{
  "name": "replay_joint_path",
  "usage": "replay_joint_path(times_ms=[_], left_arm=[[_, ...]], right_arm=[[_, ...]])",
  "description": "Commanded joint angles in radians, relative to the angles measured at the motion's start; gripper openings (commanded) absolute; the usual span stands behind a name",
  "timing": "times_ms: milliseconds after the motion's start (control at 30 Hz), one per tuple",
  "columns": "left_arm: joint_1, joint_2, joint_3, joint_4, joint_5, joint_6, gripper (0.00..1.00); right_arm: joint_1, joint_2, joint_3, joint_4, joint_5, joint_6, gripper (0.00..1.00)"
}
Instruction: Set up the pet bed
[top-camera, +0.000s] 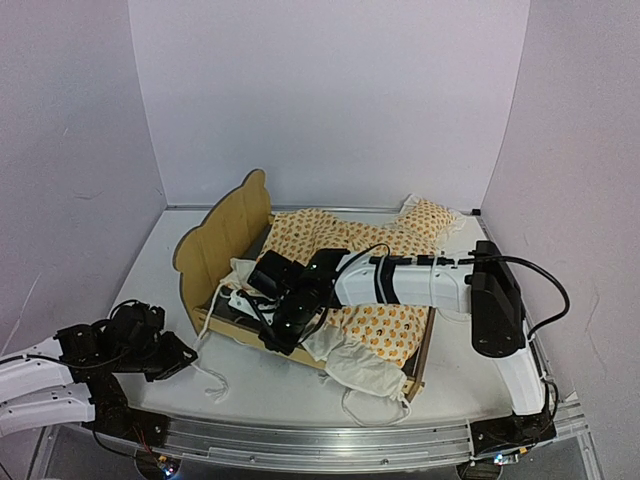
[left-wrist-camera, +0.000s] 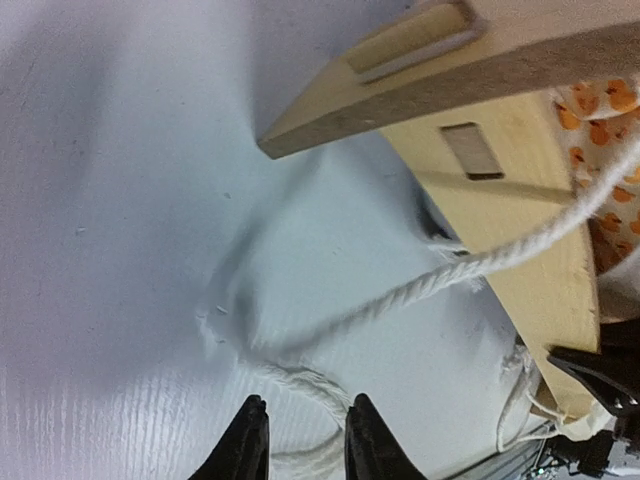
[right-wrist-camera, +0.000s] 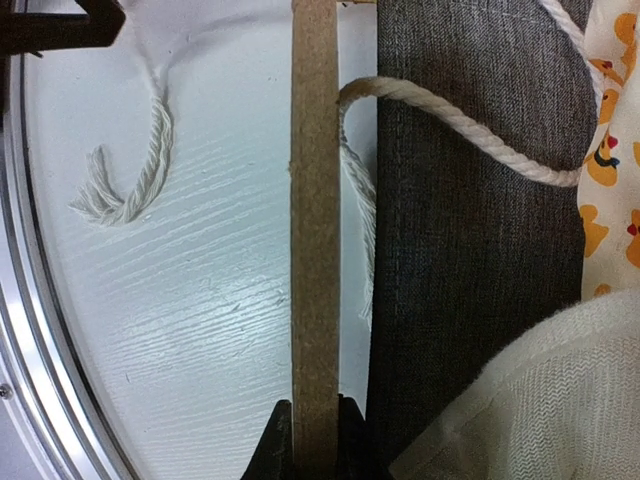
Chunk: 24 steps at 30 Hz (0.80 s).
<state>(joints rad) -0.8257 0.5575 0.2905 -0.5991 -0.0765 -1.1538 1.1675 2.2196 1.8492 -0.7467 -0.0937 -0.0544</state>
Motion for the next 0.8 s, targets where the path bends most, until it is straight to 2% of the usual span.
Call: replay_joint_path(times_ms=[0, 133, 267, 300, 433, 533, 600, 767], left_arm=[[-0.001, 0.054, -0.035, 0.238, -0.089, 0.038, 0.34], [-0.013, 0.081, -0.042, 0.361, -0.058, 0.170, 0.49], [-0.025, 0.005, -0.195, 0.689, 0.036, 0.219, 0.52], [-0.027, -0.012, -0.224, 0.766, 0.046, 0.232, 0.50], [-0.049, -0.022, -0.273, 0.907, 0.004, 0.400, 0.40], [-0.053, 0.014, -0.370, 1.150, 0.005, 0.505, 0.38], [-0.053, 0.083, -0.427, 1.309, -0.022, 0.554, 0.38], [-0.056, 0.310, -0.409, 1.458, -0.037, 0.633, 0.33]], right_arm=[[-0.027, -0.108, 0.008, 0.064, -0.129, 0.139, 0.00], [-0.051, -0.140, -0.009, 0.069, -0.156, 0.183, 0.00], [-0.069, -0.139, 0.008, 0.070, -0.201, 0.216, 0.00], [-0.072, -0.140, 0.008, 0.072, -0.209, 0.219, 0.00], [-0.080, -0.149, 0.008, 0.075, -0.233, 0.228, 0.00], [-0.086, -0.155, 0.007, 0.079, -0.247, 0.236, 0.00], [-0.091, -0.158, 0.008, 0.079, -0.250, 0.241, 0.00], [-0.096, -0.164, 0.013, 0.081, -0.251, 0.245, 0.00]])
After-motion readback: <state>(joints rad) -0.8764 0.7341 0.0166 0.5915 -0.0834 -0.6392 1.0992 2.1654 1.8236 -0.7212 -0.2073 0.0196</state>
